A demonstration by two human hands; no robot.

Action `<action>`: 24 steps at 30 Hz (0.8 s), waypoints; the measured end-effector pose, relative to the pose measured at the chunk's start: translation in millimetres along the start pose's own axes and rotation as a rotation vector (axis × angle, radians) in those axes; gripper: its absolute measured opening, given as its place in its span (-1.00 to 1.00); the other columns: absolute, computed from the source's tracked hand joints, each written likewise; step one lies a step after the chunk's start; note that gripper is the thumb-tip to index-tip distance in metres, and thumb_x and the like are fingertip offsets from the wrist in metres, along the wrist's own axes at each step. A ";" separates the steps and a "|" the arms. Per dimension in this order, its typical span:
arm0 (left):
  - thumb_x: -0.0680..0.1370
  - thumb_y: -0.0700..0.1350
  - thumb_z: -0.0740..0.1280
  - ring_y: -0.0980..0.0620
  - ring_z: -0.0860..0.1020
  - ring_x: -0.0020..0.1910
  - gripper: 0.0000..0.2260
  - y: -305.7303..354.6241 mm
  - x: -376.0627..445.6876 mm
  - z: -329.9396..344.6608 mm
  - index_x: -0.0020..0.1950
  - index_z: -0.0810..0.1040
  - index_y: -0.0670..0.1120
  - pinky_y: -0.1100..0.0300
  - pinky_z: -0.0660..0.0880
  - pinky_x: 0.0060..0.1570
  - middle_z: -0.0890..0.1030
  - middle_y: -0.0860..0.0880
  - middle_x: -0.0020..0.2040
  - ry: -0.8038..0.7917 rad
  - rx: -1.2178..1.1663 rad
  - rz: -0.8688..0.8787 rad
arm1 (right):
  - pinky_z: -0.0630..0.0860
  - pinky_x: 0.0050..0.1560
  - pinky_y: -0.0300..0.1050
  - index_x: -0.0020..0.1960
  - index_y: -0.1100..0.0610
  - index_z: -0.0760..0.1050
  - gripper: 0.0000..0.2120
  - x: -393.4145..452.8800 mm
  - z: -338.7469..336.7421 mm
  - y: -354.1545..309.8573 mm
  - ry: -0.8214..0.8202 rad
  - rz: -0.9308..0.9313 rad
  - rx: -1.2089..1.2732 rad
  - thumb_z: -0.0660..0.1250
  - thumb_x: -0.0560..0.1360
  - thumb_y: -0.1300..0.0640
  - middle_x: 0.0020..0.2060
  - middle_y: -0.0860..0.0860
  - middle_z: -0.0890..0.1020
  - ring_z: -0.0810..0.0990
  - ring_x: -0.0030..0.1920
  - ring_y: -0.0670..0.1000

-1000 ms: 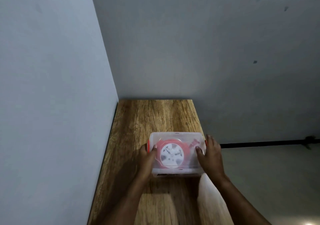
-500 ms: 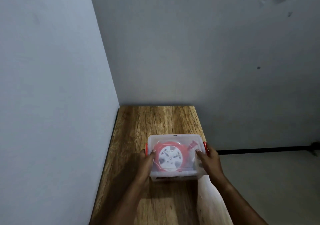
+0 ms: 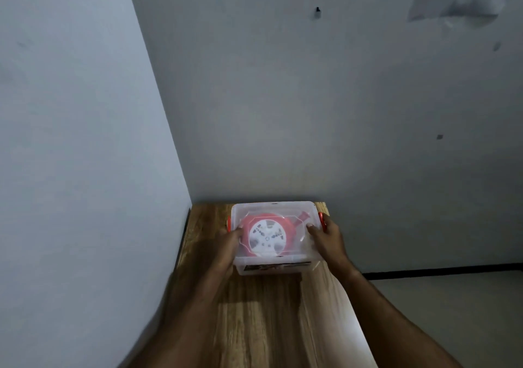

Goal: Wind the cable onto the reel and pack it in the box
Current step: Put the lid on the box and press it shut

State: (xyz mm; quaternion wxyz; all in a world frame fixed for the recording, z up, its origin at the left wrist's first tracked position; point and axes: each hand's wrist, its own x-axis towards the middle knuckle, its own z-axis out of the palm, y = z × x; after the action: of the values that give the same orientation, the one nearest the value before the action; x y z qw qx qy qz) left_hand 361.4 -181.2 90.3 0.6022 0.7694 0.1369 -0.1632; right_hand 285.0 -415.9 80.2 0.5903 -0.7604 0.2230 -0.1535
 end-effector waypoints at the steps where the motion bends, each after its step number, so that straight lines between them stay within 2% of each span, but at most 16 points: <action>1: 0.59 -0.05 0.42 -0.04 0.61 -0.13 -0.75 4.6 12.6 1.2 0.17 0.55 -0.18 0.21 0.45 -0.29 0.64 -0.09 -0.03 0.001 0.014 0.014 | 0.67 0.08 0.08 0.35 0.07 0.54 -0.68 12.5 5.2 0.2 0.000 -0.001 -0.004 0.37 0.60 0.11 0.13 -0.01 0.69 0.69 0.10 0.04; 4: 0.59 -0.08 0.41 -0.03 0.62 -0.16 -0.86 12.1 45.8 6.0 0.05 0.58 -0.14 0.18 0.50 -0.25 0.67 -0.09 -0.06 0.008 -0.005 0.017 | 0.69 0.01 0.00 0.31 0.06 0.54 -0.72 43.0 17.5 -0.2 -0.013 -0.024 -0.008 0.36 0.61 0.11 0.11 -0.01 0.70 0.70 0.07 0.01; 6: 0.57 -0.08 0.42 -0.01 0.62 -0.20 -0.88 14.1 64.6 9.0 -0.01 0.58 -0.12 0.18 0.50 -0.26 0.65 -0.05 -0.14 0.019 -0.003 0.002 | 0.69 0.03 0.01 0.33 0.06 0.53 -0.71 61.3 25.1 3.4 -0.029 -0.039 -0.002 0.35 0.61 0.12 0.13 -0.02 0.69 0.70 0.09 0.01; 9: 0.55 -0.06 0.44 0.00 0.64 -0.22 -0.85 15.4 88.3 12.3 0.01 0.59 -0.13 0.19 0.49 -0.30 0.66 -0.01 -0.17 0.040 0.002 0.011 | 0.67 0.08 0.11 0.33 0.07 0.54 -0.69 83.6 34.5 11.7 -0.034 -0.047 -0.007 0.35 0.60 0.12 0.14 0.00 0.69 0.69 0.11 0.04; 12: 0.56 -0.04 0.45 0.00 0.64 -0.21 -0.80 13.3 106.7 14.9 0.05 0.59 -0.15 0.20 0.48 -0.32 0.67 -0.03 -0.11 0.042 0.021 0.002 | 0.67 0.08 0.12 0.33 0.09 0.55 -0.71 97.5 43.7 20.7 -0.032 -0.039 -0.008 0.34 0.61 0.15 0.12 0.04 0.69 0.68 0.10 0.06; 14: 0.54 -0.04 0.47 -0.02 0.65 -0.19 -0.80 11.1 113.4 16.2 0.03 0.59 -0.14 0.17 0.53 -0.27 0.69 -0.06 -0.07 0.047 0.040 -0.006 | 0.67 0.04 0.04 0.35 0.10 0.53 -0.70 100.4 47.1 25.0 -0.024 -0.032 -0.018 0.33 0.62 0.16 0.14 0.04 0.68 0.68 0.11 0.06; 16: 0.53 -0.04 0.49 -0.02 0.66 -0.20 -0.85 9.3 116.1 18.9 -0.08 0.59 -0.08 0.16 0.55 -0.25 0.71 -0.09 -0.05 0.060 0.067 0.018 | 0.67 0.00 -0.05 0.35 0.11 0.52 -0.70 103.2 46.8 28.1 -0.026 -0.030 -0.031 0.33 0.63 0.14 0.15 0.05 0.68 0.68 0.12 0.07; 18: 0.56 0.05 0.44 0.01 0.66 -0.22 -0.81 13.9 105.5 20.4 -0.09 0.56 -0.04 0.15 0.56 -0.28 0.71 -0.11 -0.02 0.064 0.081 0.064 | 0.64 0.01 -0.13 0.38 0.10 0.48 -0.68 103.7 45.6 25.4 -0.065 -0.024 -0.055 0.33 0.63 0.10 0.21 0.10 0.65 0.65 0.18 0.12; 19: 0.56 0.18 0.38 0.01 0.67 -0.18 -0.70 14.2 102.3 19.6 -0.01 0.56 -0.05 0.12 0.61 -0.25 0.70 -0.12 0.03 0.117 0.183 0.132 | 0.61 0.08 -0.16 0.42 0.12 0.43 -0.62 102.4 45.3 22.3 -0.079 -0.039 -0.133 0.32 0.64 0.06 0.28 0.13 0.60 0.60 0.27 0.16; 20: 0.54 0.30 0.32 -0.01 0.68 -0.05 -0.54 13.0 97.7 18.5 0.15 0.55 -0.07 0.07 0.66 -0.13 0.67 -0.13 0.14 0.218 0.384 0.249 | 0.56 0.23 -0.15 0.49 0.13 0.33 -0.51 99.6 45.8 18.9 -0.059 -0.077 -0.295 0.31 0.64 -0.02 0.38 0.17 0.50 0.49 0.39 0.20; 22: 0.55 0.31 0.28 -0.13 0.57 0.28 -0.31 9.1 86.1 19.3 0.50 0.34 -0.13 0.04 0.58 0.18 0.49 -0.16 0.43 0.421 0.834 0.502 | 0.28 0.52 0.08 0.62 0.14 0.08 -0.30 86.7 48.6 11.7 0.031 -0.213 -0.660 0.19 0.64 -0.21 0.58 0.20 0.22 0.19 0.58 0.22; 23: 0.57 0.29 0.28 -0.16 0.49 0.38 -0.28 8.7 78.1 22.0 0.57 0.25 -0.14 0.02 0.50 0.30 0.41 -0.16 0.51 0.445 0.939 0.620 | 0.16 0.58 0.15 0.64 0.14 0.02 -0.28 77.7 52.2 7.0 0.048 -0.330 -0.775 0.09 0.65 -0.25 0.62 0.20 0.12 0.09 0.62 0.21; 24: 0.60 0.28 0.22 -0.17 0.41 0.47 -0.28 8.1 70.5 26.6 0.60 0.19 -0.14 0.00 0.41 0.42 0.33 -0.15 0.56 0.399 1.000 0.711 | 0.09 0.61 0.18 0.66 0.14 -0.01 -0.28 68.1 56.2 4.9 0.021 -0.444 -0.865 -0.02 0.66 -0.26 0.64 0.20 0.06 0.01 0.64 0.19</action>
State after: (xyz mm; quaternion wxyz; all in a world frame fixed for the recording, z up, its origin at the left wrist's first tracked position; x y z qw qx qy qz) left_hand 426.5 -207.9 62.2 0.1515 0.9711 -0.1098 0.1483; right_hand 370.2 -405.7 59.1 0.1706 -0.9637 0.1046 -0.1766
